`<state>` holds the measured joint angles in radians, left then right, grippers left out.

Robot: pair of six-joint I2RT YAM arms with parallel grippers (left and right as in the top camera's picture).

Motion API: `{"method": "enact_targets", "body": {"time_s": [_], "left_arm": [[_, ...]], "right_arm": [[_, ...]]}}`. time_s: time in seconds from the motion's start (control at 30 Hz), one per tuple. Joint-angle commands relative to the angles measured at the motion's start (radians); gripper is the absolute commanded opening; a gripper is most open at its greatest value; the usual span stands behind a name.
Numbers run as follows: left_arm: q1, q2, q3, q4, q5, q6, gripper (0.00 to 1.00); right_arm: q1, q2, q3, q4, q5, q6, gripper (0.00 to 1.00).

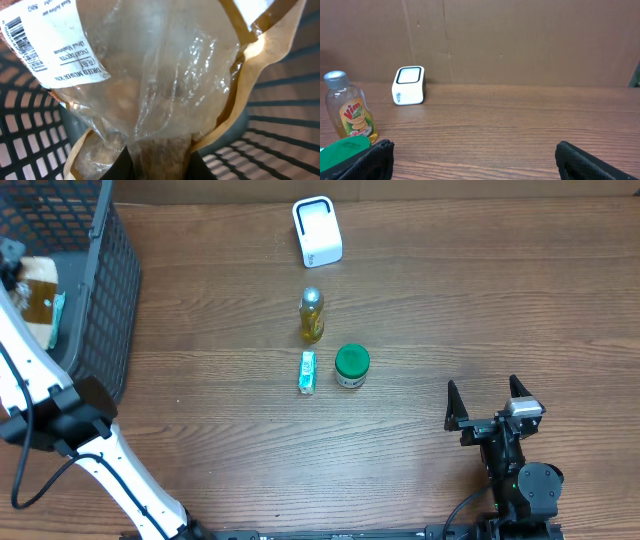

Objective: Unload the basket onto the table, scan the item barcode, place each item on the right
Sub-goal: 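Lift the mushroom bag out of the basket toward the table center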

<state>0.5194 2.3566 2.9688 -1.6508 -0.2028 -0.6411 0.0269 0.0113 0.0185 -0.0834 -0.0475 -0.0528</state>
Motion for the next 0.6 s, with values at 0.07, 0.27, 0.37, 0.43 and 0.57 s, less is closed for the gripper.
{"method": "enact_targets", "body": {"time_s": [0.07, 0.27, 0.37, 0.43, 0.57], "left_arm": [[0.003, -0.058, 0.171, -0.013, 0.226, 0.108, 0.04], [-0.017, -0.151, 0.173, -0.022, 0.338, 0.155, 0.04], [-0.044, -0.182, 0.173, -0.039, 0.363, 0.178, 0.04], [-0.064, -0.192, 0.173, -0.039, 0.407, 0.216, 0.04], [-0.124, -0.195, 0.172, -0.039, 0.521, 0.264, 0.04]], "right_arm": [[0.005, -0.005, -0.011, 0.002, 0.002, -0.001, 1.0], [0.005, -0.005, -0.011, 0.002, 0.002, -0.001, 1.0], [0.005, -0.005, -0.011, 0.002, 0.002, -0.001, 1.0], [0.005, -0.005, -0.011, 0.002, 0.002, -0.001, 1.0], [0.005, -0.005, -0.011, 0.002, 0.002, -0.001, 1.0]]}}
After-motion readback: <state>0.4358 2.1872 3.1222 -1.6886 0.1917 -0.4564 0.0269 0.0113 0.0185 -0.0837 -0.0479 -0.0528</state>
